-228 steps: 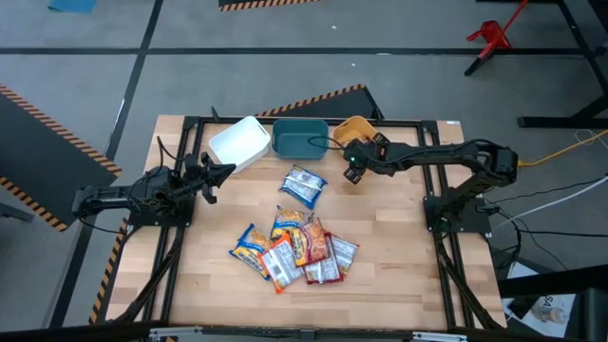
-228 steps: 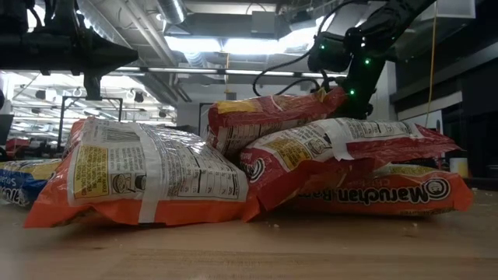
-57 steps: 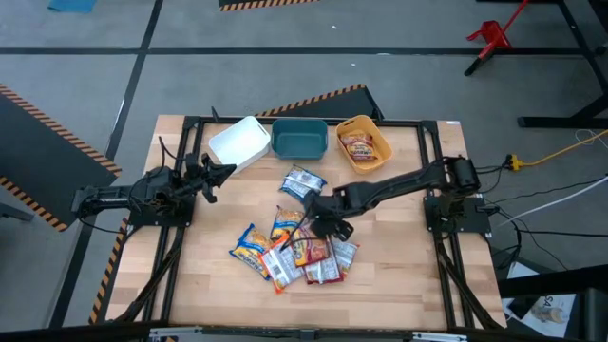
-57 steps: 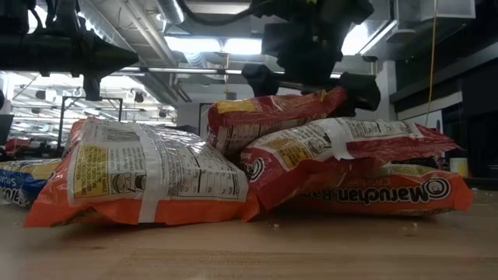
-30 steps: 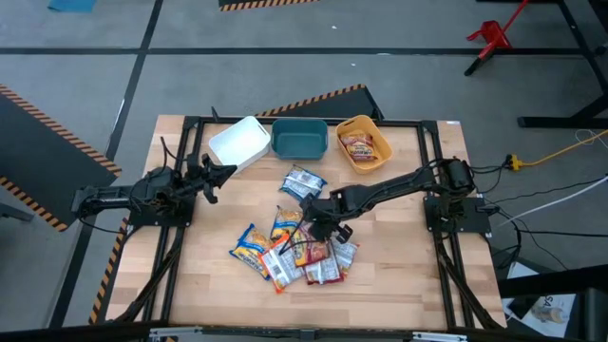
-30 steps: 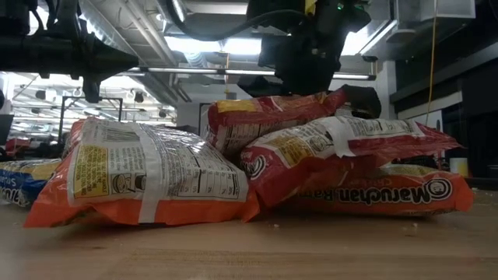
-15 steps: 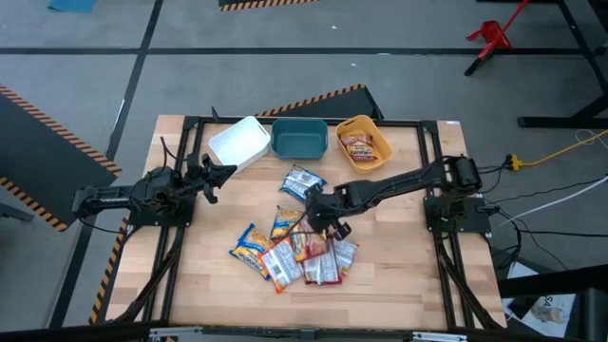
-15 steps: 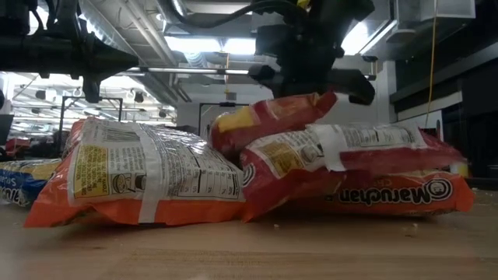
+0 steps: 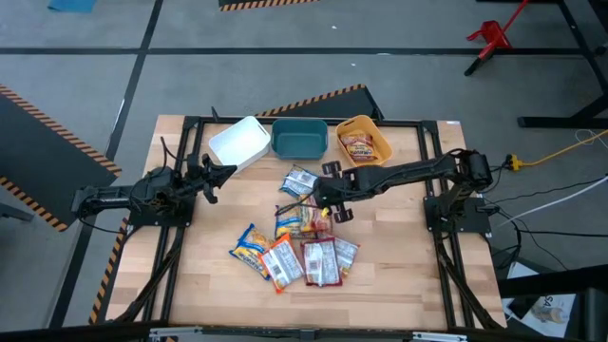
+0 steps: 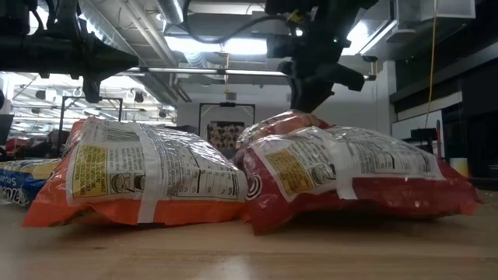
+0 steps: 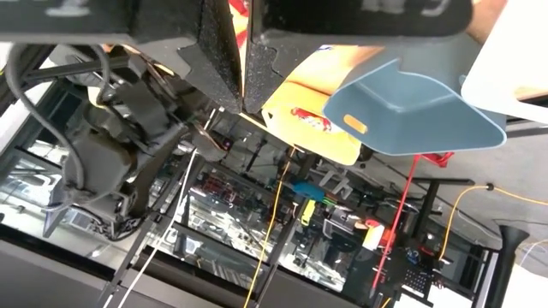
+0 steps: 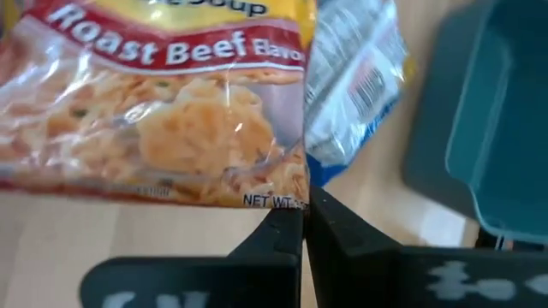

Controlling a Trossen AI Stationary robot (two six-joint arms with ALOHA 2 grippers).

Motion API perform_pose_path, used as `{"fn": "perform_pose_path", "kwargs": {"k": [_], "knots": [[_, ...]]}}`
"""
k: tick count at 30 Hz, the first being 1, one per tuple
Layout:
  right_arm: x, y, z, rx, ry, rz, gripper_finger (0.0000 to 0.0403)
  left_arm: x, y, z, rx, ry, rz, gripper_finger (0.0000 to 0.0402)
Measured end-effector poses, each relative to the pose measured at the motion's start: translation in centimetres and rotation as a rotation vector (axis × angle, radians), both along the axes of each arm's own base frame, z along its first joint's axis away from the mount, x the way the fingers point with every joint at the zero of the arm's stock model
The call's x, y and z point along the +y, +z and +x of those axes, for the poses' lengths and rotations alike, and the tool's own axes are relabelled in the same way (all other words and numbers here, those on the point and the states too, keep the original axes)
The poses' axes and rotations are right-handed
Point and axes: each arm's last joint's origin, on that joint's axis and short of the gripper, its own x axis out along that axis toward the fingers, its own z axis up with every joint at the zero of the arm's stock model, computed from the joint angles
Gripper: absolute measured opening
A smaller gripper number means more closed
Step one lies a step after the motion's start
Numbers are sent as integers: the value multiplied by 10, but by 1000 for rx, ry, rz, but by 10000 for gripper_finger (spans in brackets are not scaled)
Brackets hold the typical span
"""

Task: Sort Maruchan noodles
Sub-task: Put the top red noodle pack into the yellow bin

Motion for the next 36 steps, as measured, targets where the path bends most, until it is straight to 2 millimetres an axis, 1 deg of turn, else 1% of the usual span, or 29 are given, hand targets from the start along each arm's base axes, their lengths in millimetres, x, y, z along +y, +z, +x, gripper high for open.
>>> {"fn": "perform_pose_path", "kwargs": {"k": [5,8,13,21,24,27,29,31,33,36], "knots": [[-13,0,-1,-7,-89,10,0,0,0,0,0,0,-1,11],[-22,3,-3,-17,-118,13,0,0,0,0,-1,0,-1,11],[-38,22,-12,-72,-165,14,0,0,0,0,0,0,-2,11],[-69,57,-37,-175,-254,27,0,0,0,0,1,0,-1,11],[-80,62,-48,-159,-280,112,0,0,0,0,0,0,-2,11],[-86,61,-52,-174,-357,285,5,0,0,0,0,0,-2,11],[-86,57,-51,-159,-382,380,17,0,0,0,0,0,-2,11],[-80,52,-47,-137,-353,437,39,0,0,0,0,0,-1,11],[-70,48,-41,-121,-314,447,71,0,0,0,1,0,-1,11],[-54,40,-31,-101,-237,427,134,0,0,0,0,0,-1,11]]}}
